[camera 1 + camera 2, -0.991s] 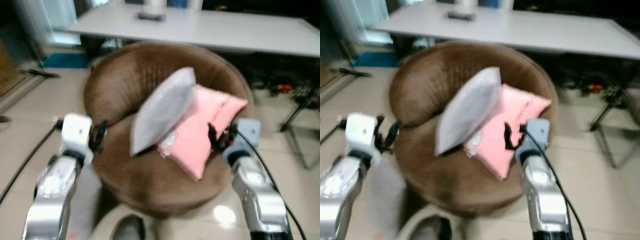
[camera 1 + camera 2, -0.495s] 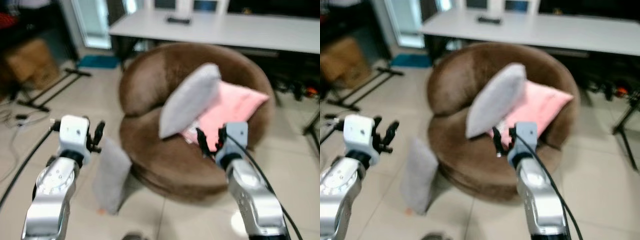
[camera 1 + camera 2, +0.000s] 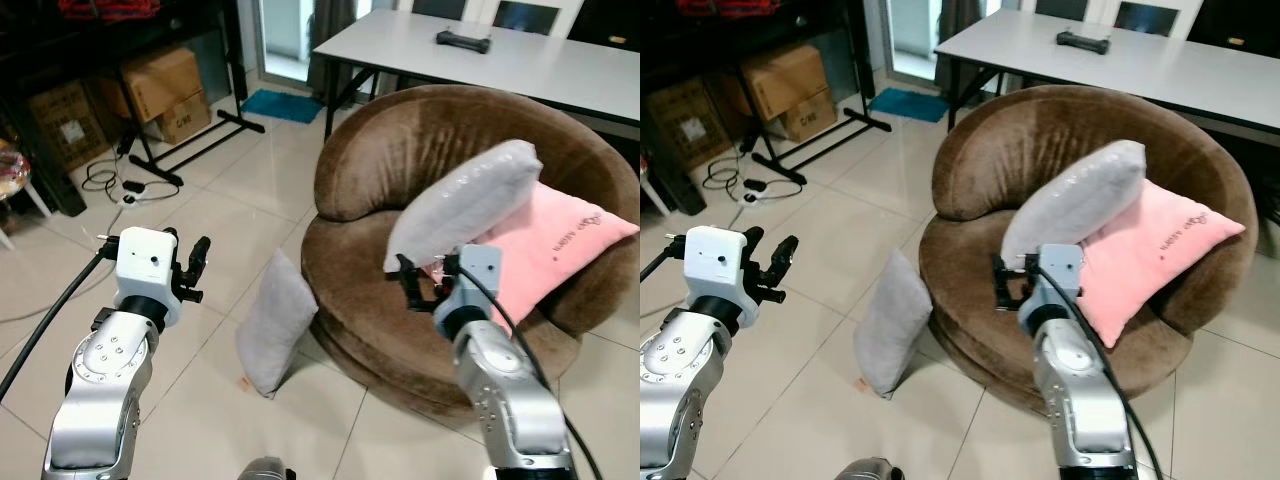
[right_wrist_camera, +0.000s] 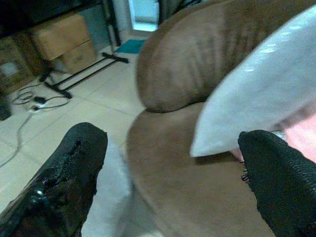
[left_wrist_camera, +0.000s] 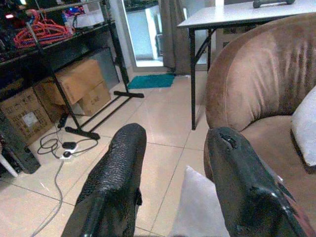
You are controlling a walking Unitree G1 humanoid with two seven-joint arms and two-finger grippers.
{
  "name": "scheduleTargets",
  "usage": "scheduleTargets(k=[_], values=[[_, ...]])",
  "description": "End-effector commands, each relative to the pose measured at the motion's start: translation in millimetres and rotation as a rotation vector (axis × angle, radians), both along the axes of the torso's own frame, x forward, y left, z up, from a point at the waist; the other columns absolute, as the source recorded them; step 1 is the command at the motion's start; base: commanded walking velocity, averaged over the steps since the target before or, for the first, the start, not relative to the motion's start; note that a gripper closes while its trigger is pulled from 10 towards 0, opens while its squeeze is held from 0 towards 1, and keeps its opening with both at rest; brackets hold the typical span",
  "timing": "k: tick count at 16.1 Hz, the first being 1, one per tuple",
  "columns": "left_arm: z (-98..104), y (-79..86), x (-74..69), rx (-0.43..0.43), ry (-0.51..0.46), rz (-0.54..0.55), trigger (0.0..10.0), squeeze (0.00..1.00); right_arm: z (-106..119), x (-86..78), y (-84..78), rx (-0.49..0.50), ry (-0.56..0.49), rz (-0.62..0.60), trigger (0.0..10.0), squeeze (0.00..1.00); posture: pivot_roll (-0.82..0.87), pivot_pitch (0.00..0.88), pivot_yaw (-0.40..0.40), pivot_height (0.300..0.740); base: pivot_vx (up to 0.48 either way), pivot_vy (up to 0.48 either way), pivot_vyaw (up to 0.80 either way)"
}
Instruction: Move the pillow to the sofa from floor
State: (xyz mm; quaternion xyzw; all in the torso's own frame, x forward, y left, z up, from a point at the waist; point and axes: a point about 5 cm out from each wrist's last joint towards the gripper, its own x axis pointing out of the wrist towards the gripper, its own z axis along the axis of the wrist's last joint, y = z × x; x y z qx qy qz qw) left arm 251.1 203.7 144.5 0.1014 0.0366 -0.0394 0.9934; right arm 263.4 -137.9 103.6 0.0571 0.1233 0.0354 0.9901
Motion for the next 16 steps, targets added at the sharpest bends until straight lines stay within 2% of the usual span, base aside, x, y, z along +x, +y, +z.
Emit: scheduleTargets(k=[1, 5, 8, 9, 11, 16], values=[[0.9, 0.5, 1.1, 0.0, 0.0, 0.008, 10.0, 0.0, 2.6, 2.7, -2.4, 0.001, -0.008, -0.013, 10.0, 0.0, 0.1, 0.0, -0.004, 0.74, 0.0, 0.401, 0.0], [0.7, 0.8, 1.1, 0.001, -0.001, 0.014, 10.0, 0.0, 2.6, 3.6, -3.3, -0.006, -0.006, -0.033, 10.0, 0.0, 0.1, 0.0, -0.008, 0.74, 0.0, 0.367, 0.0], [1.2, 0.3, 1.2, 0.005, -0.009, 0.014, 10.0, 0.0, 3.7, 4.6, -2.9, -0.004, -0.012, -0.027, 10.0, 0.0, 0.1, 0.0, -0.01, 0.74, 0.0, 0.0, 0.0], [0.7, 0.6, 1.4, 0.007, -0.003, 0.015, 10.0, 0.0, 5.3, 4.7, 0.6, -0.001, -0.018, 0.011, 10.0, 0.0, 0.1, 0.0, -0.01, 0.74, 0.0, 0.0, 0.0], [3.0, 0.0, 1.2, -0.021, -0.02, 0.003, 10.0, 0.0, 6.1, 4.5, 5.3, -0.009, -0.021, 0.05, 10.0, 0.0, 0.1, 0.0, -0.01, 0.74, 0.0, 0.0, 0.8], [2.2, 1.6, -0.9, -0.02, -0.021, 0.004, 10.0, 0.0, 4.2, 4.8, 5.4, -0.003, -0.015, 0.045, 10.0, 0.0, 0.1, 0.0, -0.02, 0.74, 0.319, 0.0, 0.8]])
